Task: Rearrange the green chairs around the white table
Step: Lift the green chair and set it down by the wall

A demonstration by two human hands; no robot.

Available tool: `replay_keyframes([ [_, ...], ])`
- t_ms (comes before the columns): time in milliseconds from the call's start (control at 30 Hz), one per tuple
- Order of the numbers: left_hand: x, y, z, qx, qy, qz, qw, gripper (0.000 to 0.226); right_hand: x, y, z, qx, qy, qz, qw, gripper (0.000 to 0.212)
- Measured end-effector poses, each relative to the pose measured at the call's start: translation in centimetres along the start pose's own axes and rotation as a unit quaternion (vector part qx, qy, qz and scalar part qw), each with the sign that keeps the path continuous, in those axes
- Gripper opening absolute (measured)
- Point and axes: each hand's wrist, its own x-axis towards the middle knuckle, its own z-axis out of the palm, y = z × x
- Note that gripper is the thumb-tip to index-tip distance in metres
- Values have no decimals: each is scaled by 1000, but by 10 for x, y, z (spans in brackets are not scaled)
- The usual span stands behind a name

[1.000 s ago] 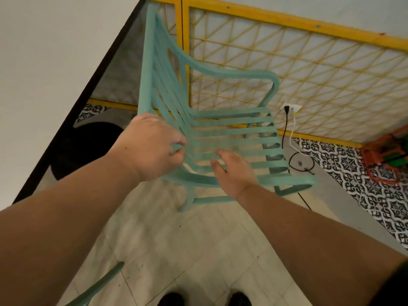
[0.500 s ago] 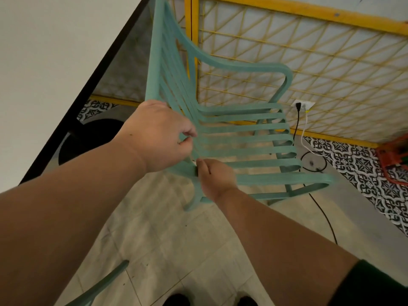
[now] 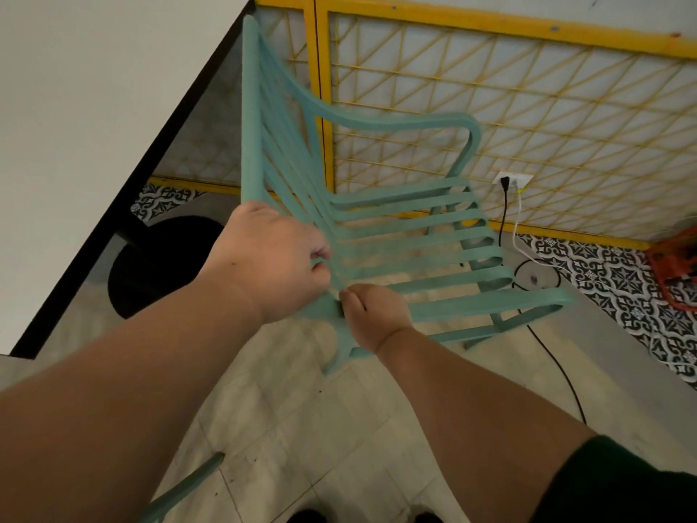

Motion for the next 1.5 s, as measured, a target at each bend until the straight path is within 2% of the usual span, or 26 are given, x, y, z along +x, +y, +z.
replay_keyframes([
  [100,-9,29,3,-17,25,-21,999,32,-13,19,-12,-6,-5,-1,1000,38],
  [333,-14,124,8,-44,-11,-40,998,32,-46,79,-59,5,5,21,1000,47],
  [433,-11,156,9,-57,-15,-35,998,26,-54,104,-75,-13,2,55,998,42],
  [567,-9,163,13,-81,23,-26,996,29,-55,111,-80,-61,-18,74,995,28],
  [667,-15,160,7,-161,58,-1,985,36,-55,105,-83,-38,-38,92,994,44],
  [733,-9,146,-3,-262,42,18,964,37,-58,101,-87,-5,-39,87,995,58],
  [800,15,115,-14,-314,21,42,948,38,-60,97,-91,-9,-36,58,998,55],
  [833,31,92,-19,-278,21,70,958,42,-61,95,-92,-12,-38,49,998,52],
  [933,73,31,-25,-66,5,163,984,62,-59,96,-92,-12,-48,38,998,49],
  [1033,102,18,-20,93,-52,214,971,79,-58,95,-92,-7,-42,43,998,48],
  [1100,114,20,-19,164,-73,213,960,81,-57,96,-91,-8,-37,42,998,49],
  [1200,116,18,-16,147,-37,211,966,70,-56,94,-95,-11,-72,71,995,43],
  [1333,109,18,-14,119,-16,218,968,60,-54,69,-108,57,-153,191,968,19],
  [1400,110,18,-14,116,-7,224,968,57,-50,31,-118,124,-161,229,952,27],
  [1433,110,17,-15,115,1,229,967,57,-50,9,-124,185,-139,230,945,34],
  [1500,109,15,-13,113,20,236,965,56,-46,-33,-129,230,-72,196,951,48],
])
